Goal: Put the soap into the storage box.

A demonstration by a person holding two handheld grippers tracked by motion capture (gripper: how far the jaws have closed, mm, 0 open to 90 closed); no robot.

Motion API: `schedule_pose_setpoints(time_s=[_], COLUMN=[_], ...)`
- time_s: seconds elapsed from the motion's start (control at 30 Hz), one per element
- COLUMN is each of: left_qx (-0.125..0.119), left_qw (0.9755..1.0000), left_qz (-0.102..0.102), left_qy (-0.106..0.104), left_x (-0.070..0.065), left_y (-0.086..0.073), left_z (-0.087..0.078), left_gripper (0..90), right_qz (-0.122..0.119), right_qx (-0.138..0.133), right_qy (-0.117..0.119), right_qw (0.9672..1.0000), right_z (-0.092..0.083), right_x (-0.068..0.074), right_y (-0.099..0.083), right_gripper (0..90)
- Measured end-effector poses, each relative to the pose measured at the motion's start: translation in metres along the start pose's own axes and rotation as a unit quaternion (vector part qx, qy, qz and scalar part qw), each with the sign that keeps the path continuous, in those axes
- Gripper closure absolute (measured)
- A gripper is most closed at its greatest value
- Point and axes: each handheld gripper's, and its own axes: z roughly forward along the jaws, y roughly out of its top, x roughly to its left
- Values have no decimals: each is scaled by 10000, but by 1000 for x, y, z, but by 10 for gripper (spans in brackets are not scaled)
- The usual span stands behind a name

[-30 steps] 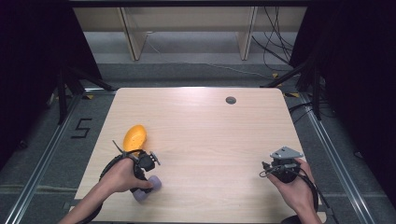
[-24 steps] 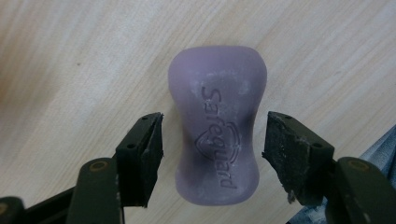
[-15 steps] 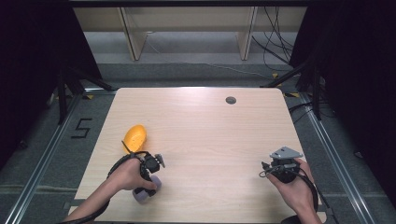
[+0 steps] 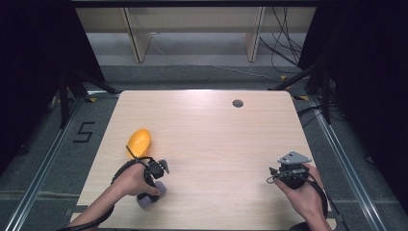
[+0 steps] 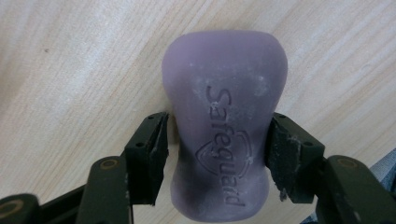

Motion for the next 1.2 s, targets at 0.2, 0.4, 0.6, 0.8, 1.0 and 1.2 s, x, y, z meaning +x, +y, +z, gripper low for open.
schedule_pose_setpoints(time_s=[0.2,0.4,0.6,0.8,1.0,1.2], left_qx=[41,-1,-125,-276,-403,-423], left_qw=[10000,9999,9996,9991,9984,9981], left_qz=[-46,-135,-260,-316,-397,-427], left_qy=[-66,-87,-80,-42,47,95], left_x=[0,0,-2,-3,-2,0], left_y=[0,-1,-6,-11,-17,-19], left_z=[2,2,0,-7,-14,-18], left_gripper=[466,486,490,491,492,492], right_qz=[-136,-128,-152,-167,-175,-177], right_qx=[-42,-24,-29,-33,-37,-39], right_qy=[-12,-16,-15,-17,-20,-22], right_qw=[9999,9999,9999,9999,9998,9998], right_z=[1,1,1,1,1,1], right_x=[-1,0,0,0,0,0], right_y=[-1,0,0,0,0,0], right_gripper=[531,530,530,530,529,528])
